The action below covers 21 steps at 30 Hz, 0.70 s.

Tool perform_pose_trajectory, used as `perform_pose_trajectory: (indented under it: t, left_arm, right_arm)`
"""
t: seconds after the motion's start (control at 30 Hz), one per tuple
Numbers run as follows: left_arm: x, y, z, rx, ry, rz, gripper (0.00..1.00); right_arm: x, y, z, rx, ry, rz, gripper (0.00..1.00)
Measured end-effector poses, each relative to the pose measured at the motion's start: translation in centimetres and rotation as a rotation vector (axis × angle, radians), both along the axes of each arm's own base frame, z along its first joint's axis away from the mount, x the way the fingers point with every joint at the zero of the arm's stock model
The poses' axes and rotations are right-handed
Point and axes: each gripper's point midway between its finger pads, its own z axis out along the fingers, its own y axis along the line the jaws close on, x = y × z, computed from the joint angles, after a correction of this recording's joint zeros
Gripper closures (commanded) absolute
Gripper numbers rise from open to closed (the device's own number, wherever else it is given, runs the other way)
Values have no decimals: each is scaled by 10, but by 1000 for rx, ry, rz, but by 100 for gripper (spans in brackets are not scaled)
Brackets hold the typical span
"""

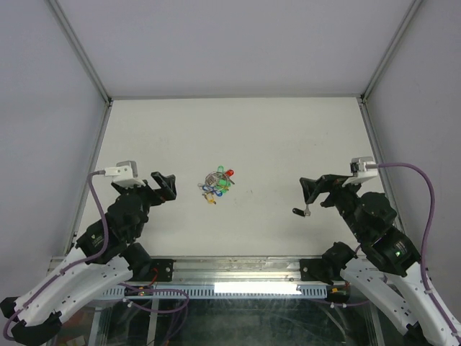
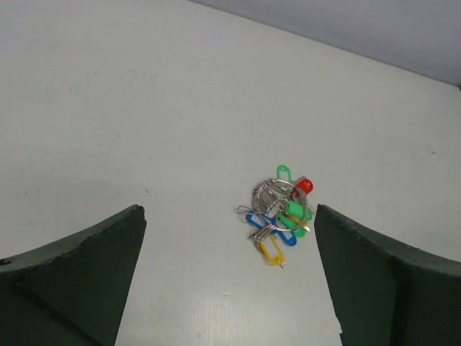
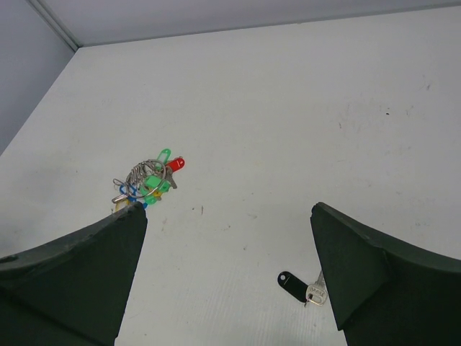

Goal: Put the keys on the keyring

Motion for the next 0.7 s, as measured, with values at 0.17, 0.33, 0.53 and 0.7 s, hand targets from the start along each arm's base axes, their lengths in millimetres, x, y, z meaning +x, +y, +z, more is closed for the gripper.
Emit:
perform_pose_trajectory:
  t: [0.17, 0.33, 0.53, 0.7]
  left_arm:
    - [19, -24, -32, 139, 115, -46, 1]
    - [68, -12, -90, 131, 299, -46, 1]
    - [82, -20, -86, 96, 270, -170, 1]
    - [60, -116, -97, 266, 268, -485, 8]
  right_arm:
    - [-1, 0, -2, -3, 6, 6, 1]
    - [-3, 5, -3, -4, 13, 32, 1]
    - [-2, 10, -8, -15, 35, 54, 1]
    - [0, 13, -14, -27, 55, 61, 1]
